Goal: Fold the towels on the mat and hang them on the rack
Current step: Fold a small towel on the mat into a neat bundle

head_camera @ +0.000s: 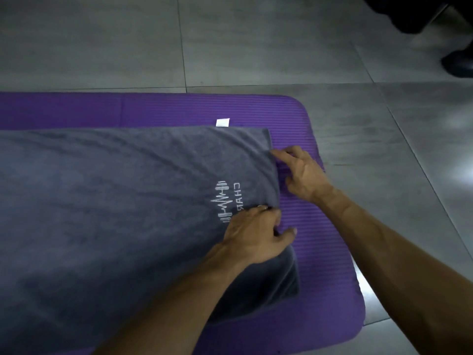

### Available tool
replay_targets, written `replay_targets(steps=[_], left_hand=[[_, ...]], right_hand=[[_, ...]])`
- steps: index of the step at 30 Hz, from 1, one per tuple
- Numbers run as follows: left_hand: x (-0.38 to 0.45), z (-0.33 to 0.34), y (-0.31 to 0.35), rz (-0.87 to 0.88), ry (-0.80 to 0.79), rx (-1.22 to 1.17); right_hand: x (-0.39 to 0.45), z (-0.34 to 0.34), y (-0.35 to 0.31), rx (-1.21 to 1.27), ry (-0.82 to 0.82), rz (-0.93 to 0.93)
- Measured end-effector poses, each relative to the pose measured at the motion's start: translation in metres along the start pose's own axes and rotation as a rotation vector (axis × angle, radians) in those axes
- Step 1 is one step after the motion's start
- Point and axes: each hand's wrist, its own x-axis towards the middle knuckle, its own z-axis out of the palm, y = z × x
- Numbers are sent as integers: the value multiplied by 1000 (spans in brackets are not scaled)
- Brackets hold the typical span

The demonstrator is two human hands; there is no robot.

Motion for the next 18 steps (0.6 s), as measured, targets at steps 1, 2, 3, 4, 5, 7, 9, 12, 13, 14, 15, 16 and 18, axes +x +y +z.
replay_targets(steps=[1,2,3,4,5,7,9,12,13,14,15,16,18], left_hand=[[-5,0,-2,-40,51,-63],[-9,1,-4,-99,93,-126],[-14,1,-8,-177,134,-197],[-17,0,-13,-263,175,-276],[-20,-2,-18,-345,212,-360],[-27,-14,-29,-446,255,-473],[-35,-29,-42,-484,224,-490],[-50,-59,-67,-526,124,-431],[-57,-70,-77,-538,92,-409],[-66,-81,-87,-545,59,-378],[-74,-92,-95,-547,37,-334],[-84,-102,-104,-552,32,-281],[-106,-123,-117,-591,61,-190]], right_hand=[[1,4,-6,15,11,-24],[3,7,-11,29,17,-31],[5,11,-15,36,22,-35],[8,13,-18,45,37,-42],[11,15,-20,58,58,-52],[18,15,-25,78,81,-46],[24,14,-36,63,89,-38],[36,10,-63,59,153,-81],[41,8,-74,68,163,-99],[46,5,-87,79,164,-102],[52,2,-101,78,165,-99],[58,-1,-115,62,169,-98],[69,-6,-145,-3,190,-137]])
